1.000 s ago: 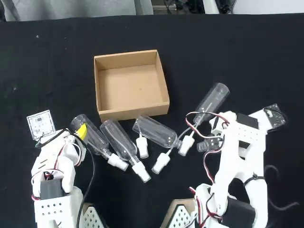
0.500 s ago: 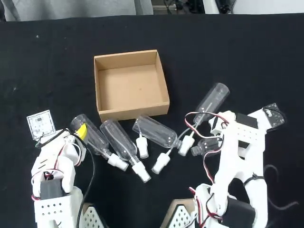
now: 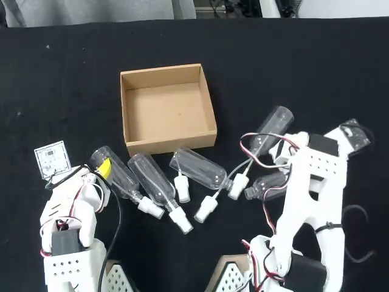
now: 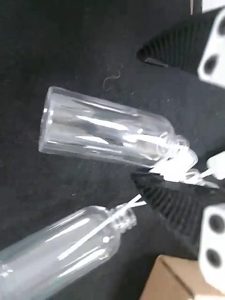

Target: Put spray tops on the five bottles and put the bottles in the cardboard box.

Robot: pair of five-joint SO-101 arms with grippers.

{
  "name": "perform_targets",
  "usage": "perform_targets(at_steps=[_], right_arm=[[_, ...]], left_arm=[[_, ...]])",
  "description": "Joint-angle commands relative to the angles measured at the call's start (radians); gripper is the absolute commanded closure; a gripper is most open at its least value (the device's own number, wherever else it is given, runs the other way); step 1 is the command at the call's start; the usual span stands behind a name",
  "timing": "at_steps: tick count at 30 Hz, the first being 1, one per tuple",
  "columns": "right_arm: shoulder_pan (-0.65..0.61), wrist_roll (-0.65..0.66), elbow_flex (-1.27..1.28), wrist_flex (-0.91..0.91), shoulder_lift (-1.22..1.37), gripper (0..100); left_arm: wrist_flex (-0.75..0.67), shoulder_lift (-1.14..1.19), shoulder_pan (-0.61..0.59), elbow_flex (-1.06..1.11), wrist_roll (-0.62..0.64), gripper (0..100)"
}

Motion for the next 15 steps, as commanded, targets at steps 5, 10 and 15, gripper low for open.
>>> perform_targets(at_steps=[5,10,15], right_arm=[[-0.021,0.215,-0.097,0.104,-0.053,68.1],[-0.021,0.269,-0.097,0.104,-0.053,68.3],[-0.015,0.333,-0.097,0.104,-0.053,68.4]], left_arm=[[0.000,-0.014,-0.002,0.022,-0.002,77],[0.000,-0.014,-0.002,0.022,-0.002,77],[0.000,-0.014,-0.002,0.022,-0.002,77]])
